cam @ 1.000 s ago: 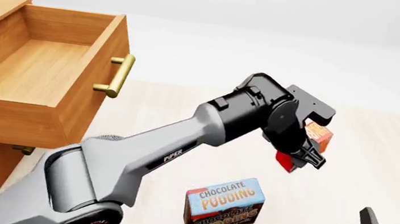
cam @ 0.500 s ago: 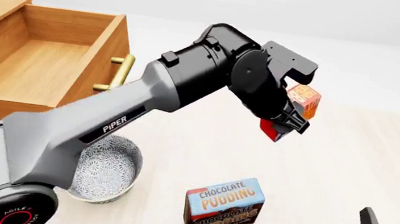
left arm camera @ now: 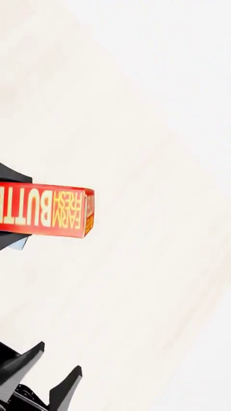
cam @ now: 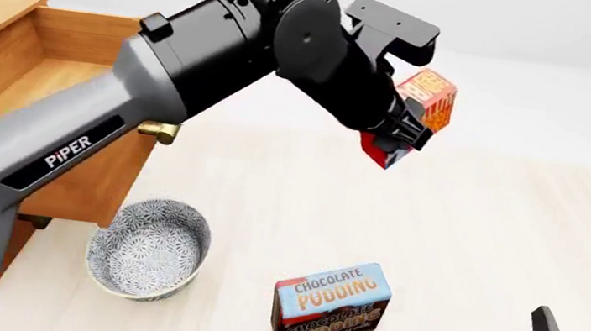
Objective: Put the butter at the back in the top drawer of the cabinet and close it.
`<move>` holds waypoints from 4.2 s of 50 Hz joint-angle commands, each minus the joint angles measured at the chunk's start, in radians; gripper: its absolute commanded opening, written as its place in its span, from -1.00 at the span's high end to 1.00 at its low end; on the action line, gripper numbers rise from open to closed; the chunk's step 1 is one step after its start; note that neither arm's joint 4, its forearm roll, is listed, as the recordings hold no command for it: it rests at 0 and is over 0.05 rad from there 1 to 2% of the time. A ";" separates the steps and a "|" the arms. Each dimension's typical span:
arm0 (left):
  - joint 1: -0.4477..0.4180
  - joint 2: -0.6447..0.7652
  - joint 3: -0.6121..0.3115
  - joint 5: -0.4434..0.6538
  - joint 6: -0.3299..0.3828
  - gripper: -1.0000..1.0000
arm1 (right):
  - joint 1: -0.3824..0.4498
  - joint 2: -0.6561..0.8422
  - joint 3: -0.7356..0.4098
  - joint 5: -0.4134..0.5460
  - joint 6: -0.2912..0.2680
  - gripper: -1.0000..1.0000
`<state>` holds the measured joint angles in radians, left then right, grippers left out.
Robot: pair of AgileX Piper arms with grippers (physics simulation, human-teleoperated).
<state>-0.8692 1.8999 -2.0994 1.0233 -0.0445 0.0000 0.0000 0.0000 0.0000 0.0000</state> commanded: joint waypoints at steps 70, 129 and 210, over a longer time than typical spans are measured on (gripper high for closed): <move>0.432 -0.465 0.177 0.140 0.115 1.00 | 0.000 0.000 0.000 0.000 0.000 -1.00; 0.754 -0.612 0.369 0.146 0.230 1.00 | 0.000 0.000 0.000 0.000 0.000 -1.00; 0.893 -0.505 0.592 -0.015 0.232 1.00 | 0.000 0.000 0.000 0.000 0.000 -1.00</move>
<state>0.0231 1.3869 -1.5045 1.0319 0.1791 0.0000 0.0000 0.0000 0.0000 0.0000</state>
